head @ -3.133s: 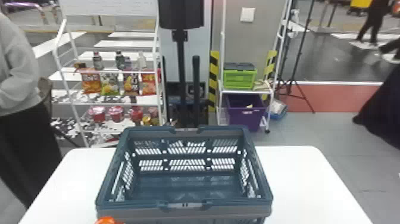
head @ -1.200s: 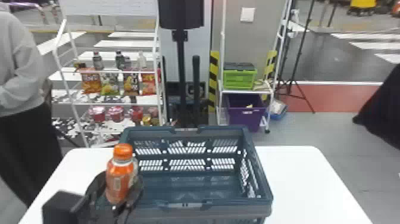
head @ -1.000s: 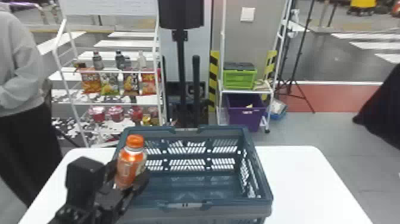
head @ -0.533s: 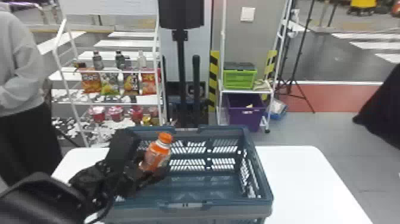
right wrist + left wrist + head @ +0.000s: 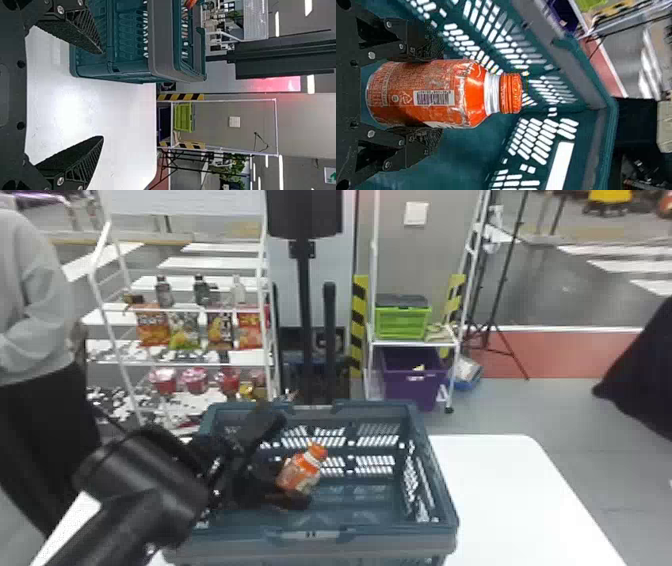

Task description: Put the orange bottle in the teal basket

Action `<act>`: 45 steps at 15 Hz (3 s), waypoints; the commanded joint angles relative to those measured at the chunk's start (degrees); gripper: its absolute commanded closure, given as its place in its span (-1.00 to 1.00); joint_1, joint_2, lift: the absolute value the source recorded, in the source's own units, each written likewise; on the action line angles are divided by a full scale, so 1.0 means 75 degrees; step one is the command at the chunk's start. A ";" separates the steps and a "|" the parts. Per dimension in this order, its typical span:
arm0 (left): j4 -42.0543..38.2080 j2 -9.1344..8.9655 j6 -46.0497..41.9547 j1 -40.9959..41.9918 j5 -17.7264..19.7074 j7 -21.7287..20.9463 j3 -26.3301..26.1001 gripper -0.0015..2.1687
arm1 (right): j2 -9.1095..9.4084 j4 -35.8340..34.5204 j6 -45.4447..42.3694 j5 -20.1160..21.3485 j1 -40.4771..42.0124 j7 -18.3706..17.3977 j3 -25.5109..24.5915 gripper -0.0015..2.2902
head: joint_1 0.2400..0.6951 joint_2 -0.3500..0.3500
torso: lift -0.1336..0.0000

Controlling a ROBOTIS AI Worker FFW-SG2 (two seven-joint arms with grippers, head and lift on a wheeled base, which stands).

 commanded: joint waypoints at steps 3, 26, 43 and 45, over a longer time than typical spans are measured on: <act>0.1794 -0.1112 -0.0704 -0.0522 -0.1813 -0.0516 -0.0021 -0.60 | 0.0085 -0.0028 -0.0001 0.0177 0.0000 -0.0022 0.0061 -0.89 | 0.14 0.00 | 1.00; -0.7171 -0.2691 -0.0282 0.6931 0.0226 0.1500 0.5452 -0.93 | -0.0660 -0.0895 -0.0001 0.0048 0.0141 -0.0116 0.0483 -0.89 | 0.14 0.00 | 1.00; -0.4288 -0.2691 -0.9657 1.0271 0.0601 0.5695 0.3108 -0.93 | -0.1750 -0.0872 -0.0352 -0.0725 -0.0012 -0.0093 0.0518 -0.89 | 0.14 0.00 | 1.00; -0.4194 -0.2691 -0.9634 1.0248 0.0566 0.5695 0.3108 -0.93 | -0.1750 -0.0837 -0.0352 -0.0737 -0.0023 -0.0093 0.0518 -0.89 | 0.14 0.00 | 1.00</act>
